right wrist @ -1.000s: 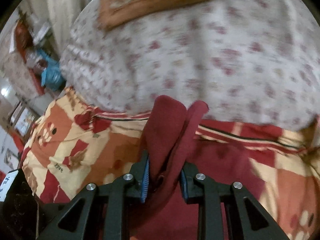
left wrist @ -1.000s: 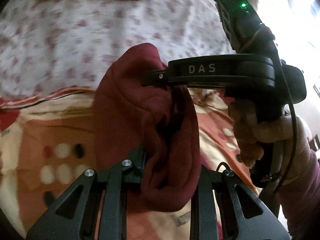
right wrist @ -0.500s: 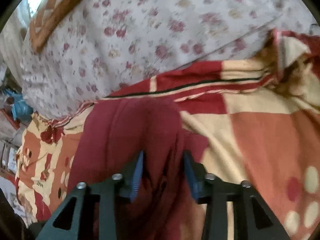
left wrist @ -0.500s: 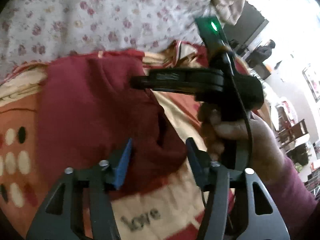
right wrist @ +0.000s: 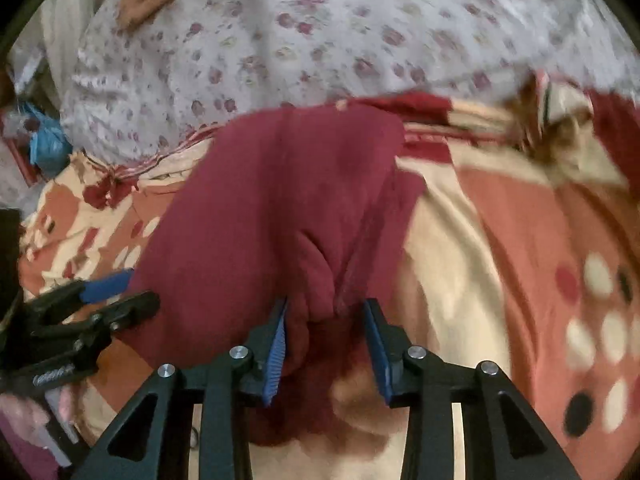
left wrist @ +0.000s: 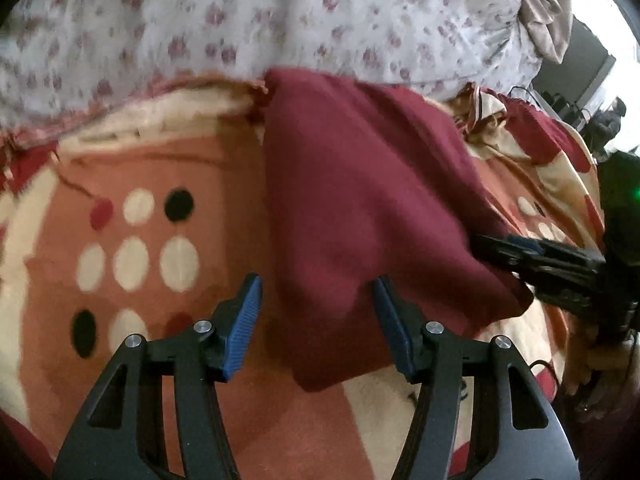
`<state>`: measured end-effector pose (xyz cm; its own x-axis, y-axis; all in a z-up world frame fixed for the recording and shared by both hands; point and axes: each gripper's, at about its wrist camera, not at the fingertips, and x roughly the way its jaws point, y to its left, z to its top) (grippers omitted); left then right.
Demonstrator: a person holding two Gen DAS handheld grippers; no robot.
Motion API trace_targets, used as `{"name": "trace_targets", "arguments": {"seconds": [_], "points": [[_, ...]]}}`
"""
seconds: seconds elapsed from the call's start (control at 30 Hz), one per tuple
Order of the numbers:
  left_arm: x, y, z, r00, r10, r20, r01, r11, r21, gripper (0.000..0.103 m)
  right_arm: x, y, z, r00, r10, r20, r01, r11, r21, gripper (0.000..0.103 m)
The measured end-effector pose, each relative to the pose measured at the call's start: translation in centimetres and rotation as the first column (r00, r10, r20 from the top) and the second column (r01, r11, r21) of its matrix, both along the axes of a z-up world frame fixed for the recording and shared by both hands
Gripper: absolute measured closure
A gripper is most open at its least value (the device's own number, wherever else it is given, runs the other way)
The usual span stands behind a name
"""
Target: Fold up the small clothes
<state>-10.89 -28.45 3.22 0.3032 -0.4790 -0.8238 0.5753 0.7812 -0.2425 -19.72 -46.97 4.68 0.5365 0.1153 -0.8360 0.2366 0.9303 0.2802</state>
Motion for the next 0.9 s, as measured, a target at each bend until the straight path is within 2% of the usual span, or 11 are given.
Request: {"name": "trace_targets", "arguments": {"seconds": [0.1,0.2,0.27,0.33,0.4,0.5,0.67,0.8,0.9], "points": [[0.4,0.4,1.0,1.0,0.004,0.013,-0.003,0.999,-0.032,0.045,-1.0,-1.5,1.2,0.999,-0.019,0.03,0.017,0.997,0.077,0.065],[0.9,0.6,2.2,0.999,0.022,0.041,-0.018,0.996,-0.092,0.043,-0.9,-3.1,2.8,0.992,-0.097,0.086,0.088,0.99,0.108,0.043],[1.5,0.3,1.8,0.999,0.027,0.023,-0.025,0.994,-0.102,0.036,0.2,-4.0,2.9,0.984,-0.144,0.102,0.131,0.984,0.123,0.04],[2.4,-0.3,0.8,0.999,0.03,-0.018,-0.031,0.994,-0.101,0.035,2.4,-4.4,1.6,0.986,-0.153,0.069,0.141,0.978,0.151,0.035],[2.8,-0.5,-0.1,0.998,0.026,-0.061,-0.033,0.993,-0.112,0.035,4.3,-4.5,-0.5,0.988,-0.153,-0.009,0.152,0.972,0.18,0.032],[3.6,-0.4,-1.2,0.994,0.02,-0.105,-0.037,0.987,-0.159,0.023,5.1,-4.3,-2.3,0.987,-0.159,-0.016,0.159,0.963,0.218,0.022],[5.6,-0.3,-2.3,0.977,-0.002,-0.214,-0.047,0.973,-0.227,0.021,4.8,-4.6,-3.1,0.989,-0.149,0.018,0.14,0.961,0.239,0.019],[5.6,-0.9,-2.1,0.981,-0.017,-0.193,-0.025,0.976,-0.214,0.021,5.1,-5.0,-3.6,0.99,-0.138,0.031,0.124,0.954,0.274,0.014],[5.5,-1.3,-2.3,0.979,-0.024,-0.202,-0.022,0.975,-0.219,0.021,5.2,-4.6,-3.7,0.992,-0.116,0.054,0.098,0.96,0.261,0.014]]}}
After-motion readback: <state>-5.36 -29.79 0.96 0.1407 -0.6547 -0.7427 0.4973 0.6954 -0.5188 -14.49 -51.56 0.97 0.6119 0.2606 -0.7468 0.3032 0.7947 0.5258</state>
